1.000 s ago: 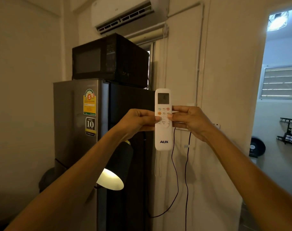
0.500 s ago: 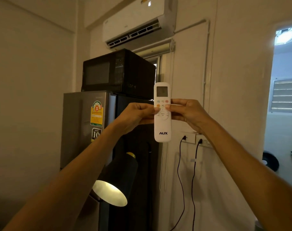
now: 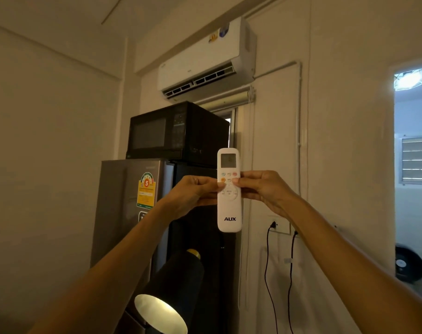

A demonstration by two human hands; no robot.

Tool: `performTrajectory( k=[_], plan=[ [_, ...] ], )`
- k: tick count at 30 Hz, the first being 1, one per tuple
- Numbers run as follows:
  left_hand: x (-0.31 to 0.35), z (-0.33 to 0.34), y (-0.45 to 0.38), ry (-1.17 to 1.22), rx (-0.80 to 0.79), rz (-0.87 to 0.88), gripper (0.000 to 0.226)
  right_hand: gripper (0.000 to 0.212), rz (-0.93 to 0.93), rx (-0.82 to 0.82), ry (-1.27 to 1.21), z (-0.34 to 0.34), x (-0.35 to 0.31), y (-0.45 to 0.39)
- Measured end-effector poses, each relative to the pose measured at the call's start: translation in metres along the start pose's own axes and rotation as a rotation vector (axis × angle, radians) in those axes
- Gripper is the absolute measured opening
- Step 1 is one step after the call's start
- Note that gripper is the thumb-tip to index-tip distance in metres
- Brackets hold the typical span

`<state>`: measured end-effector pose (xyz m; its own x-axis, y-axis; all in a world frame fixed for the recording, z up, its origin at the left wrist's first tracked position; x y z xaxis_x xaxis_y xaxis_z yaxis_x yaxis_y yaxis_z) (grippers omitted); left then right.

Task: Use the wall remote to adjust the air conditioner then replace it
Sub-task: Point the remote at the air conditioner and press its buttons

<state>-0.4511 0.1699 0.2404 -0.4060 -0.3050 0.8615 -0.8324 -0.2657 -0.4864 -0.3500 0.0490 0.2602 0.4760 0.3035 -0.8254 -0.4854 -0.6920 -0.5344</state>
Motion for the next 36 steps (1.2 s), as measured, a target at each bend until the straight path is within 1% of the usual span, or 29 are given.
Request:
performTrajectory(
  k=[4, 9, 13, 21, 31, 36],
  plan=[
    [0.007, -0.003, -0.003, 0.012, -0.007, 0.012, 0.015, 0.028, -0.016, -0.004, 0.012, 0.0, -0.008, -0.005],
    [0.02, -0.006, -0.008, -0.004, -0.026, 0.022, 0.016, 0.024, -0.03, -0.002, 0.005, 0.0, -0.02, -0.012],
    [0.032, -0.009, -0.012, -0.028, -0.02, 0.041, 0.018, 0.03, -0.043, 0.012, 0.012, 0.0, -0.03, -0.017],
    [0.043, -0.012, -0.015, -0.047, -0.018, 0.059, 0.016, 0.019, -0.064, 0.028, -0.003, 0.002, -0.04, -0.021],
    [0.052, -0.014, -0.017, -0.041, -0.023, 0.074, 0.017, 0.028, -0.065, 0.036, 0.007, 0.002, -0.05, -0.023],
    [0.054, -0.013, -0.017, -0.042, -0.021, 0.082, 0.015, 0.026, -0.07, 0.038, 0.012, 0.001, -0.051, -0.023]
  ],
)
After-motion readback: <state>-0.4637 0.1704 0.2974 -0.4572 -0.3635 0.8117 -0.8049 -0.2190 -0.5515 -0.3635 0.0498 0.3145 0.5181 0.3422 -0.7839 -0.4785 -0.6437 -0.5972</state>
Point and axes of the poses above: each hand's wrist, its own y-axis away from the middle knuckle, its own z-axis out of the palm, x = y × z, the point moved 7 cm from there along -y, towards the middle knuckle, and after that the axes turned 1 degree about x, right-handed, at the moved point
